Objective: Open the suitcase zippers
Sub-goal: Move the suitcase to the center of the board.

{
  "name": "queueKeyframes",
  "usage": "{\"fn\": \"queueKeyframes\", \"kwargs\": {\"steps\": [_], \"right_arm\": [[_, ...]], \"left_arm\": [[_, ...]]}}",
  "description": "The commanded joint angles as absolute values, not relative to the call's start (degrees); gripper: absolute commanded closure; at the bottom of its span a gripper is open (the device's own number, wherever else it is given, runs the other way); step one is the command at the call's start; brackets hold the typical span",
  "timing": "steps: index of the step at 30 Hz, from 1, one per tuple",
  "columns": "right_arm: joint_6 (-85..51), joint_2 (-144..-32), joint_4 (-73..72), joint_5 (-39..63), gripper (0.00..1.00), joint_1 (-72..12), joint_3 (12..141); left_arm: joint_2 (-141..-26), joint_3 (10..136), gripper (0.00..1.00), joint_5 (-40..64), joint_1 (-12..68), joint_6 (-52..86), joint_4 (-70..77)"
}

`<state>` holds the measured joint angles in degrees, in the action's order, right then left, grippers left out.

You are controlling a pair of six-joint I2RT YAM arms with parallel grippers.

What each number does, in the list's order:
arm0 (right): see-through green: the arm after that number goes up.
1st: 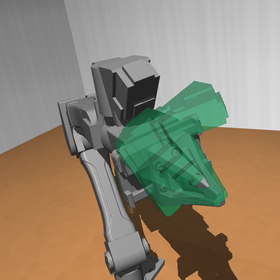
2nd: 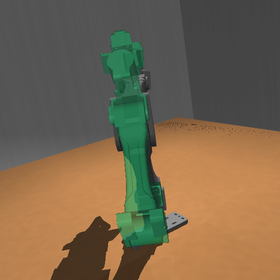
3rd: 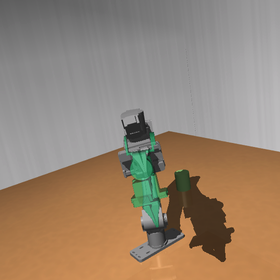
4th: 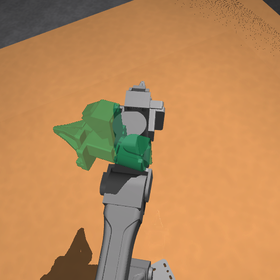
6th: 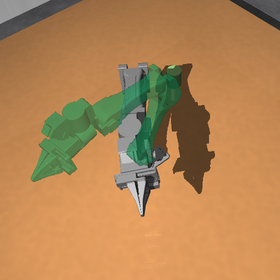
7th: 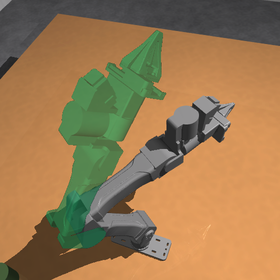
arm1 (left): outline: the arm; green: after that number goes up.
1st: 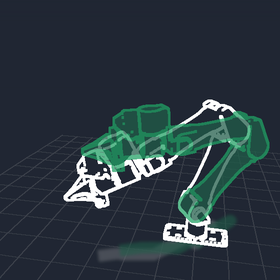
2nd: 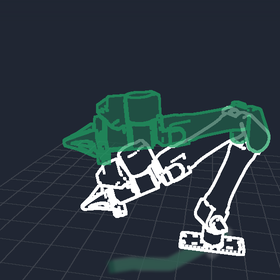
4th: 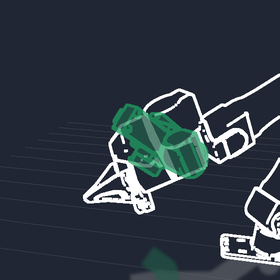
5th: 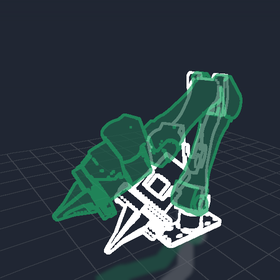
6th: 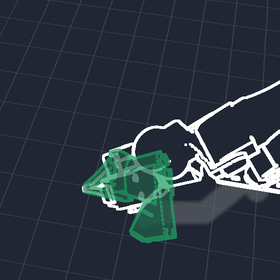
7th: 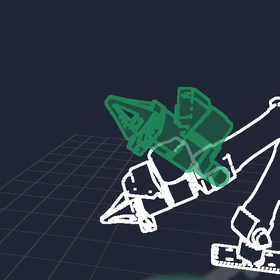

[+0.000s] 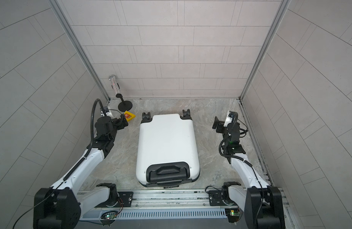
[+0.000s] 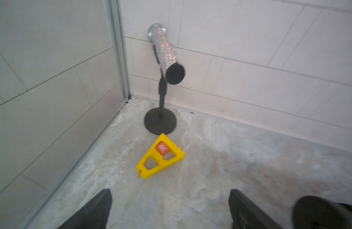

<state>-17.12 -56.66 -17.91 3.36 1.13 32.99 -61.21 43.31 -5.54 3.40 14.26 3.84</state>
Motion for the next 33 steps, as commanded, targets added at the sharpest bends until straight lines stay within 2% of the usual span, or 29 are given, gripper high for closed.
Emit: {"fn": "queueKeyframes", "kwargs": {"steps": [1,4,7,9,12,15,17,20,26,33], "right_arm": [[-29.8,-51.7,4.1,15.2,0.00,0.8,36.8],[-31.6,-48.3,13.8,21.8,0.00,-1.9,40.7],[-31.0,-50.1,30.7,23.7,0.00,-8.6,47.5],[-31.9,-52.2,40.4,23.6,0.00,-14.0,51.5],[-30.5,-51.0,46.7,22.7,0.00,-20.8,53.4],[-35.5,-49.1,49.6,25.1,0.00,-22.5,52.9],[-36.7,-49.2,50.3,27.8,0.00,-23.1,52.7],[-38.0,-50.1,46.0,29.4,0.13,-24.8,52.1],[-43.2,-54.7,30.7,32.9,0.14,-26.7,50.7],[-44.5,-64.6,18.1,34.4,0.22,-27.1,55.0]], "left_arm": [[-57.9,47.1,0.06,11.4,3.4,22.2,-17.8],[-54.8,48.3,0.08,24.2,3.5,28.1,-22.3],[-52.0,46.0,0.09,33.9,3.8,35.6,-22.6],[-50.8,44.0,0.09,37.9,4.3,38.3,-22.4],[-49.3,41.3,0.09,40.3,4.5,39.3,-23.7],[-48.5,40.0,0.09,42.9,4.7,40.3,-24.6],[-48.2,39.3,0.09,44.3,4.9,41.2,-24.6],[-48.4,38.3,0.09,45.4,6.0,41.2,-23.7],[-49.3,36.2,0.10,46.4,8.5,45.6,-16.1],[-53.2,36.8,0.13,43.1,11.4,48.0,-9.9]]}}
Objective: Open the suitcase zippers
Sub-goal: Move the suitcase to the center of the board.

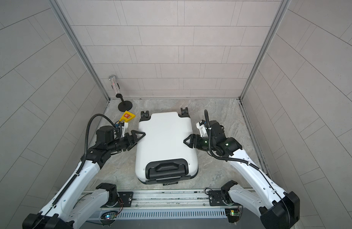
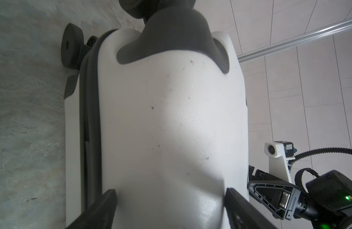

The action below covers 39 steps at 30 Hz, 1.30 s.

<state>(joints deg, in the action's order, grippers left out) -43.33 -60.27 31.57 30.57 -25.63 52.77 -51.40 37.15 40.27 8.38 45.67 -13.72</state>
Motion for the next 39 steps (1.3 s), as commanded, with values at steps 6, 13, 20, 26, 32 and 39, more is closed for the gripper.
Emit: {"fn": "queueKeyframes", "kwargs": {"steps": [6,13,20,26,32,39], "right_arm": [[-39.6,-76.2,14.2,34.7,0.22,-26.9,64.1],[-29.3,-89.2,18.9,35.9,0.22,-20.7,79.4],[-3.7,-84.0,37.7,31.4,0.23,-19.0,88.3],[20.6,-75.9,51.2,28.8,0.26,-26.6,88.4],[34.4,-74.6,61.2,23.3,0.28,-38.1,88.9],[40.6,-78.8,63.2,17.1,0.30,-45.4,90.5]], "left_arm": [[-61.0,39.4,0.13,35.7,15.3,48.8,-3.6],[-71.3,48.0,0.17,32.0,16.0,44.9,-4.9],[-68.5,53.7,0.16,19.4,14.5,36.2,-20.7],[-62.8,52.9,0.15,17.4,11.9,31.0,-25.8],[-64.0,49.8,0.15,27.2,11.8,35.4,-17.9],[-68.9,48.8,0.16,31.8,14.5,38.8,-9.2]]}}
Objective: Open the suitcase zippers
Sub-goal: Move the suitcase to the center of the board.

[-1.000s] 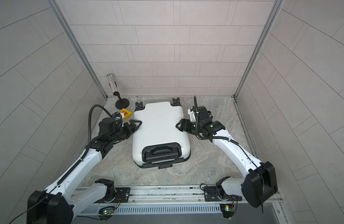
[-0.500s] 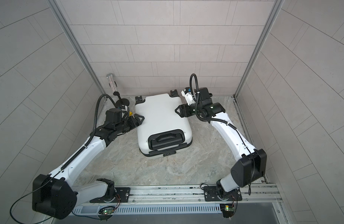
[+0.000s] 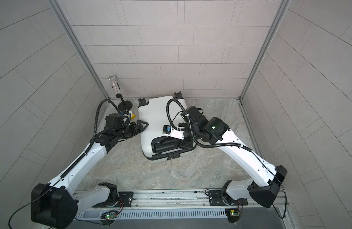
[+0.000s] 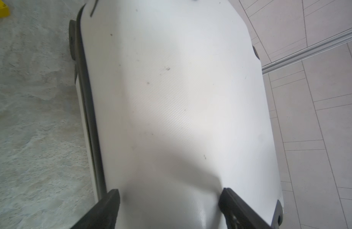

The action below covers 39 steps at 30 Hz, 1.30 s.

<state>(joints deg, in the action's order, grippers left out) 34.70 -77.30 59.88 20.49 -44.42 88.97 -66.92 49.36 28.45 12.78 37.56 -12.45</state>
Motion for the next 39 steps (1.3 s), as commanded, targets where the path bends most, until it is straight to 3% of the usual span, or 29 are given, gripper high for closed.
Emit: {"fn": "queueKeyframes", "kwargs": {"steps": [1,16,24,39], "right_arm": [[41.1,-80.0,63.4,16.8,0.30,-45.7,91.2],[41.7,-92.9,70.0,14.7,0.37,-51.6,97.7],[37.5,-96.0,68.1,13.8,0.52,-52.8,97.1],[31.8,-101.7,65.8,4.2,0.53,-52.9,98.2]], "left_arm": [[-69.6,49.0,0.16,32.0,15.3,38.8,-8.4],[-70.2,51.2,0.16,26.3,16.9,37.2,-12.9],[-68.5,50.7,0.16,24.6,17.0,37.1,-14.8],[-65.2,49.4,0.16,20.8,16.9,36.5,-16.3]]}}
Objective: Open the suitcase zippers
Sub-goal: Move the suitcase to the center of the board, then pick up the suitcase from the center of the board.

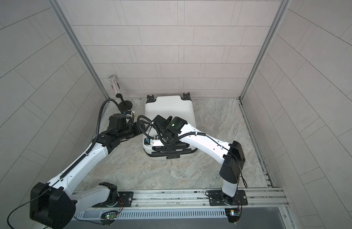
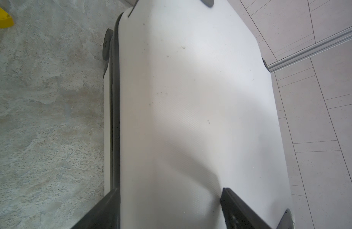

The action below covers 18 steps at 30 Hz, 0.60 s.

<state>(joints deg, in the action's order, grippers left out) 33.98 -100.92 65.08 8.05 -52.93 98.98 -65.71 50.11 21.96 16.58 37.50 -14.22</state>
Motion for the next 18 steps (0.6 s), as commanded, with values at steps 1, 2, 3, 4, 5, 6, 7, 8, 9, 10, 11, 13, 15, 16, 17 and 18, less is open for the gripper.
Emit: {"fn": "queueKeyframes", "kwargs": {"steps": [1,2,3,4,5,6,7,8,9,10,11,13,15,16,17,18], "right_arm": [[31.9,-102.4,65.6,3.6,0.56,-52.9,98.2],[32.2,-102.8,65.8,3.3,0.62,-52.9,98.3],[32.5,-103.5,66.3,3.3,0.69,-52.9,98.8],[33.0,-104.1,67.0,3.2,0.77,-52.9,99.6],[33.4,-104.2,67.7,3.2,0.83,-52.9,100.4],[34.1,-104.1,68.3,3.2,0.88,-52.8,101.1],[34.8,-103.4,68.6,3.4,0.92,-52.8,101.7],[36.3,-102.5,68.5,3.8,0.95,-52.6,101.9],[38.1,-101.0,68.4,4.7,0.99,-52.2,102.0],[39.9,-99.4,68.6,6.3,1.00,-51.4,102.2],[41.4,-97.8,68.9,8.0,1.00,-50.4,102.4],[44.8,-94.6,69.2,12.5,1.00,-47.2,103.3],[48.1,-92.5,70.0,16.1,1.00,-44.5,104.1],[49.7,-91.7,70.4,16.5,1.00,-43.4,104.6],[50.5,-91.4,70.5,16.0,1.00,-42.6,104.9],[51.5,-91.5,71.1,15.4,1.00,-41.7,105.7]], "left_arm": [[-65.2,49.6,0.16,20.7,16.9,36.4,-16.5],[-65.2,49.8,0.16,20.5,17.0,36.2,-16.8],[-65.2,50.0,0.16,20.2,17.0,35.7,-17.2],[-65.1,50.3,0.16,19.9,17.0,35.1,-17.7],[-65.0,50.6,0.16,19.8,17.0,34.4,-18.1],[-64.7,50.8,0.17,19.7,17.0,33.4,-18.4],[-64.2,51.0,0.17,19.7,16.9,32.2,-18.5],[-63.7,51.1,0.17,19.8,17.0,30.9,-18.4],[-63.0,51.1,0.17,20.1,16.9,29.1,-18.2],[-62.2,50.9,0.19,20.8,16.9,26.8,-18.0],[-61.1,50.7,0.22,21.6,17.0,24.4,-18.0],[-58.0,49.2,0.25,23.0,17.0,20.3,-17.8],[-54.1,45.7,0.29,24.4,17.0,17.4,-14.9],[-51.8,43.1,0.32,25.6,17.1,16.1,-12.5],[-49.7,40.8,0.32,26.3,17.1,15.4,-9.8],[-47.4,37.9,0.33,27.3,17.2,15.3,-6.0]]}}
